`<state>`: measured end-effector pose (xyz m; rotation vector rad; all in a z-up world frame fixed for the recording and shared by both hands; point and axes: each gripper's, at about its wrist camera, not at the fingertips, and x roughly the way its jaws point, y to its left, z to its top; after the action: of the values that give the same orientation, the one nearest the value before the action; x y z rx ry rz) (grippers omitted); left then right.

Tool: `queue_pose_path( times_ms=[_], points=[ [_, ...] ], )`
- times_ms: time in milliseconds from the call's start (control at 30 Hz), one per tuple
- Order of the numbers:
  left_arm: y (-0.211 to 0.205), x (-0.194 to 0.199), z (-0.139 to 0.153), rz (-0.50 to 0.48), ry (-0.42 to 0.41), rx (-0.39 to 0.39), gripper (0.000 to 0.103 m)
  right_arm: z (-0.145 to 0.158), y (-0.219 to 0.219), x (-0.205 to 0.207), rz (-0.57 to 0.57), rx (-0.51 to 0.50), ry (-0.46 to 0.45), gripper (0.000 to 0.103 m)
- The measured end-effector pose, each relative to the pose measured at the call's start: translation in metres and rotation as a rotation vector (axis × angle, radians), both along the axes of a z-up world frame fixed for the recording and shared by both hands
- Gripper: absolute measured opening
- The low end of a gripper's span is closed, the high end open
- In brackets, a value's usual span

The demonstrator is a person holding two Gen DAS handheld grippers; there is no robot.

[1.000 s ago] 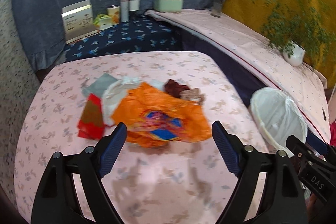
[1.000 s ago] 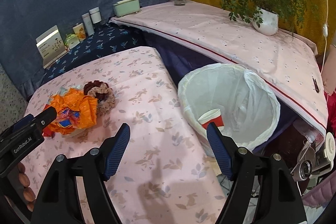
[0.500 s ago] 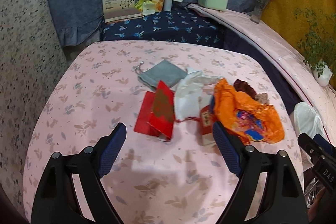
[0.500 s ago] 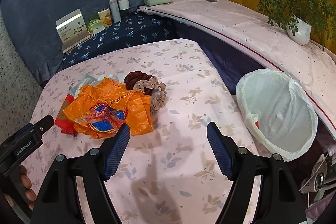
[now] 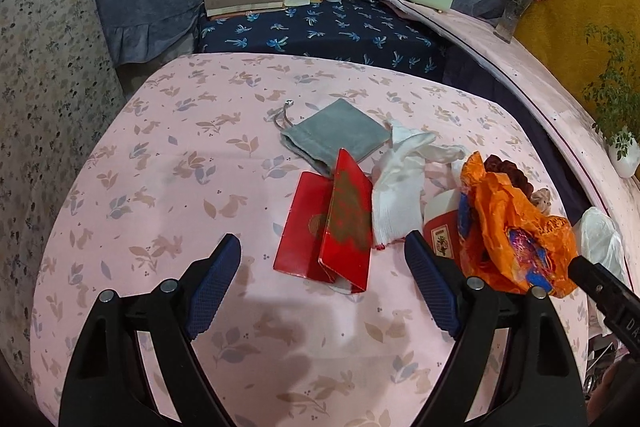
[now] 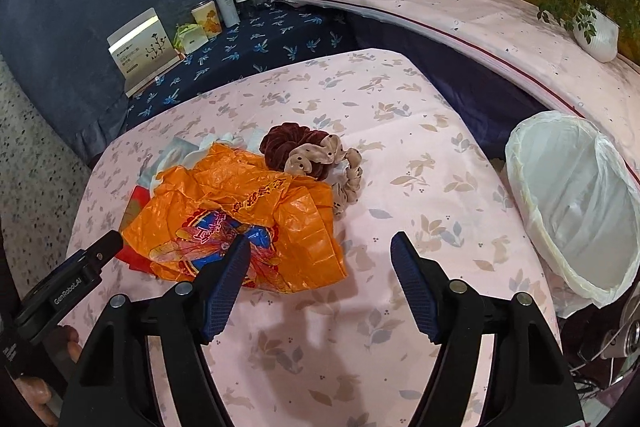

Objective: Collect trash
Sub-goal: 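Move both tools back over the remaining trash on the table, then grasp the red envelope with the left tool while the right tool grasps the orange bag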

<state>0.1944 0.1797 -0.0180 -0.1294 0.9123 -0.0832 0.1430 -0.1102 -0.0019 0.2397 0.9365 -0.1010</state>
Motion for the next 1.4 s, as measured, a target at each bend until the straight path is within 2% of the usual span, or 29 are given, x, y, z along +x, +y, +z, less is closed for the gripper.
queue_pose_path(
  times_ms=[133, 200, 267, 300, 333, 367, 400, 467, 700, 1000, 1400],
  points=[
    [-0.002, 0.009, -0.012, -0.015, 0.031, -0.01, 0.064, -0.008, 0.009, 0.003, 0.019, -0.004, 0.026, 0.05],
    [-0.004, 0.011, -0.017, -0.025, 0.043, -0.012, 0.056, -0.011, 0.012, 0.004, 0.028, -0.003, 0.039, 0.036],
    [-0.005, 0.012, -0.022, -0.036, 0.052, -0.011, 0.042, -0.013, 0.014, 0.003, 0.036, -0.005, 0.045, 0.027],
    [-0.006, 0.011, -0.023, -0.044, 0.058, -0.012, 0.036, -0.013, 0.016, 0.003, 0.04, -0.006, 0.048, 0.024],
    [-0.007, 0.011, -0.025, -0.051, 0.063, -0.01, 0.024, -0.013, 0.017, 0.003, 0.042, -0.009, 0.047, 0.023],
    [-0.008, 0.011, -0.026, -0.058, 0.065, -0.009, 0.019, -0.012, 0.017, 0.002, 0.045, -0.012, 0.043, 0.018],
    [-0.008, 0.01, -0.025, -0.061, 0.062, -0.009, 0.018, -0.011, 0.019, 0.001, 0.048, -0.02, 0.039, 0.018],
    [-0.009, 0.007, -0.023, -0.062, 0.049, -0.003, 0.007, -0.007, 0.023, -0.001, 0.053, -0.043, 0.027, 0.017],
    [-0.008, -0.002, -0.006, -0.061, 0.01, -0.006, 0.003, 0.012, 0.029, -0.008, 0.073, -0.086, -0.026, 0.017],
    [-0.015, -0.019, 0.031, -0.072, -0.062, -0.014, 0.003, 0.04, 0.023, -0.019, 0.069, -0.081, -0.094, 0.017],
    [-0.06, -0.042, 0.071, -0.166, -0.138, -0.015, 0.003, 0.069, -0.011, -0.038, 0.006, -0.059, -0.164, 0.017]
  ],
)
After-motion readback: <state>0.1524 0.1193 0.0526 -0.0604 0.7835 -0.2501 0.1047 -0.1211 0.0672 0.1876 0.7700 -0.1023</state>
